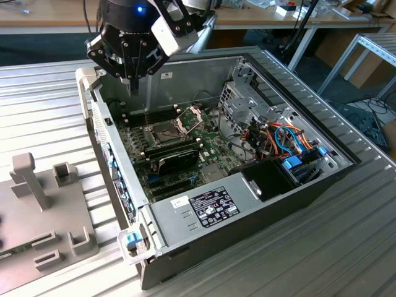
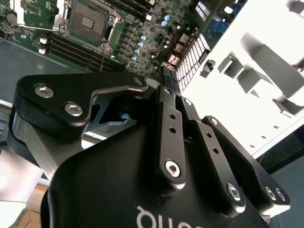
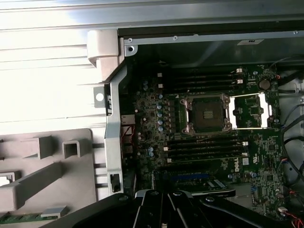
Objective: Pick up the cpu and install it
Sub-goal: 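Reach for the cpu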
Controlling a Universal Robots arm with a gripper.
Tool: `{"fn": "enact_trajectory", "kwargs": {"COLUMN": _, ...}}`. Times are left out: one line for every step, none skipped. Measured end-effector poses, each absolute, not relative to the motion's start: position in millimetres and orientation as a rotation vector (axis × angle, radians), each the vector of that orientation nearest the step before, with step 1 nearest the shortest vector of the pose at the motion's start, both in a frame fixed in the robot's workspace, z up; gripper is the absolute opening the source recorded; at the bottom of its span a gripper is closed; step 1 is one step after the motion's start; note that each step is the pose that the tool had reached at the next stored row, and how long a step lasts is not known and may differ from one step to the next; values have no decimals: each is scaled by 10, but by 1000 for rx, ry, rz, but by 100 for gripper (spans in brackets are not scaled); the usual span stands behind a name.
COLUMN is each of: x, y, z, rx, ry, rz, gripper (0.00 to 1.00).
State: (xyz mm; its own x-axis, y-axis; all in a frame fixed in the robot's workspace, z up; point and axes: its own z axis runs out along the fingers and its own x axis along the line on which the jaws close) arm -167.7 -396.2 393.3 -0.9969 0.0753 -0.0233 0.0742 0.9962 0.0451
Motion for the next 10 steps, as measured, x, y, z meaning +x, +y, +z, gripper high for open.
{"fn": "enact_trajectory", "kwargs": {"x": -1685, "y": -3962, "z": 3932, "rx": 117, "ry": 3114, "rz": 69, "gripper": 11}}
{"fn": "enact_trajectory", "kwargs": {"x": -1693, "y": -3962, "z": 3933, "rx": 117, "ry": 3114, "rz": 69, "gripper": 11}}
{"fn": "enact_trajectory", "kwargs": {"x": -1702, "y": -3962, "z": 3933, "rx": 117, "ry": 3114, "rz": 69, "gripper": 11}}
{"fn": "enact_trajectory", "kwargs": {"x": -1709, "y": -3962, "z": 3932, "rx": 117, "ry": 3114, "rz": 69, "gripper": 11}}
{"fn": "enact_trajectory", "kwargs": {"x": -1717, "y": -3962, "z": 3932, "rx": 117, "ry": 3114, "rz": 69, "gripper": 11}}
{"fn": "enact_trajectory", "kwargs": {"x": -1725, "y": -3962, "z": 3933, "rx": 117, "ry": 3114, "rz": 69, "gripper": 11}}
{"fn": "enact_trajectory", "kwargs": {"x": -1733, "y": -3962, "z": 3933, "rx": 117, "ry": 3114, "rz": 69, "gripper": 11}}
{"fn": "enact_trajectory", "kwargs": {"x": -1740, "y": -3962, "z": 3933, "rx": 117, "ry": 3114, "rz": 69, "gripper": 11}}
{"fn": "enact_trajectory", "kwargs": {"x": -1754, "y": -3962, "z": 3933, "rx": 117, "ry": 3114, "rz": 69, "gripper": 11}}
{"fn": "enact_trajectory", "kwargs": {"x": -1768, "y": -3961, "z": 3933, "rx": 117, "ry": 3114, "rz": 69, "gripper": 11}}
